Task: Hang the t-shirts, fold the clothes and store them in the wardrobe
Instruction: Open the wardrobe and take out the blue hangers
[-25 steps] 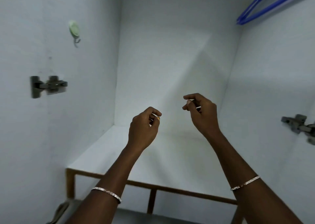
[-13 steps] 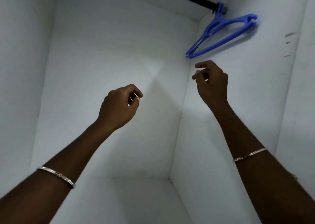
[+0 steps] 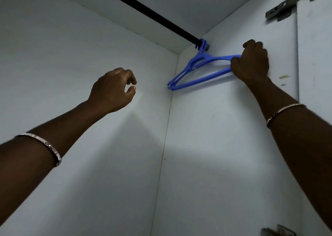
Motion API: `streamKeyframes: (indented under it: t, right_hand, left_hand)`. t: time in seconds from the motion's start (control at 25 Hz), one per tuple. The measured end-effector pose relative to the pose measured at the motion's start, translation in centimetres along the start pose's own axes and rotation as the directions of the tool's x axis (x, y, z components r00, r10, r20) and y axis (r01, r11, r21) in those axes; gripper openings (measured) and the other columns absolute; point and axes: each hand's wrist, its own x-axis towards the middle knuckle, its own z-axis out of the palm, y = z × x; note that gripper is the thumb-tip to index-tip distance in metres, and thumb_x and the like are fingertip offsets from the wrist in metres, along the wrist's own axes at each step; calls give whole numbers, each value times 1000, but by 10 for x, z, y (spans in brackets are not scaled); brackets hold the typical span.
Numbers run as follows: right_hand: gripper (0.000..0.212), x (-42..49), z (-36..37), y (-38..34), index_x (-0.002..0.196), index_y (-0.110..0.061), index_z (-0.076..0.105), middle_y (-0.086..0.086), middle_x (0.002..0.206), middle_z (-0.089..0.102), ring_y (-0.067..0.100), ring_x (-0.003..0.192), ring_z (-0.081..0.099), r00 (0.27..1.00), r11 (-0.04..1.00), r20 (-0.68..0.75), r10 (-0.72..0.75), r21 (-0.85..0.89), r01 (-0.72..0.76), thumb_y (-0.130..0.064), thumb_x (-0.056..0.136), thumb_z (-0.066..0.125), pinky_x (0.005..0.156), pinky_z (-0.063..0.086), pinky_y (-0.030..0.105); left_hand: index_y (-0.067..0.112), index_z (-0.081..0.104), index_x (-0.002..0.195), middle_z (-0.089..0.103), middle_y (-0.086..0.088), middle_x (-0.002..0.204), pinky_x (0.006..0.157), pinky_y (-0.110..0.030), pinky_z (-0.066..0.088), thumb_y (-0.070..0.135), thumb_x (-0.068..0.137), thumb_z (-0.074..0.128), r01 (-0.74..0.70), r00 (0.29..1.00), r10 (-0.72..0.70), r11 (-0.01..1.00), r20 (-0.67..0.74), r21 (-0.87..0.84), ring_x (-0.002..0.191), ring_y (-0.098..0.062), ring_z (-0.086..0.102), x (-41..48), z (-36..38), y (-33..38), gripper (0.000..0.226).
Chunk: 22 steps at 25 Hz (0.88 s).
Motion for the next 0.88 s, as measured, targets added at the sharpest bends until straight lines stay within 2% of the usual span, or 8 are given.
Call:
streamKeyframes:
  t: [0.12,0.2,0.28,0.36,0.44,0.56,0.72,0.88]
  right_hand:
    - [48,19,9,-10,124,-1,53,23,130,54,41,116,56,987,999,158,-1,-33,7,-29,89,68,96,47,46]
    - [31,27,17,-14,99,-6,57,20,116,62,36,87,68,969,999,243,32,33,-41,-27,84,75,76,57,39]
    - [27,31,25,-14,80,-11,49,17,105,64,29,62,66,962,998,269,36,42,-49,-20,83,75,55,51,29]
    - [26,35,31,-12,83,-11,49,20,107,65,34,79,68,975,1000,220,-5,-16,9,-18,84,74,62,46,27]
    - [24,37,34,-13,93,-9,55,23,109,66,39,97,66,987,998,156,-48,-27,53,-22,86,75,74,48,34]
    - [26,39,36,-15,105,-1,60,23,114,62,42,105,62,997,997,37,-71,3,71,-20,92,70,81,50,42]
    - [24,31,30,-9,107,-2,61,21,113,61,40,104,61,998,999,-42,-50,-3,50,-21,93,68,77,48,41]
    - [28,12,25,7,103,-10,66,16,99,68,37,87,68,1000,995,-5,1,104,0,-34,90,71,80,57,39]
  left_hand:
    - [21,64,106,62,0,105,72,-32,42,27,89,62,-1,1000,1,1000,4,4,92,-24,60,22,19,2,18]
    - [20,64,106,62,0,106,73,-32,41,27,89,62,5,1000,-5,1000,-7,0,93,-24,60,31,30,8,18]
    - [20,64,107,63,0,106,72,-31,39,27,90,62,-7,1000,7,1000,-12,-7,92,-22,60,39,40,16,19]
    - [19,64,110,64,-1,108,72,-30,38,27,91,62,-38,999,38,999,-8,-1,91,-19,58,43,51,28,21]
    - [17,64,113,64,-3,110,71,-29,38,26,92,61,-64,998,64,998,-3,-8,88,-15,54,45,59,40,23]
    - [16,63,114,62,-4,114,73,-29,42,27,93,61,-110,994,110,994,-15,-7,94,-18,57,46,72,56,23]
    - [17,62,114,56,-3,121,73,-27,42,27,92,62,-170,984,171,985,-40,13,99,-22,61,39,88,69,24]
    - [15,60,117,57,-4,122,77,-32,47,31,93,61,-119,993,117,991,-31,-65,101,-24,60,36,100,67,29]
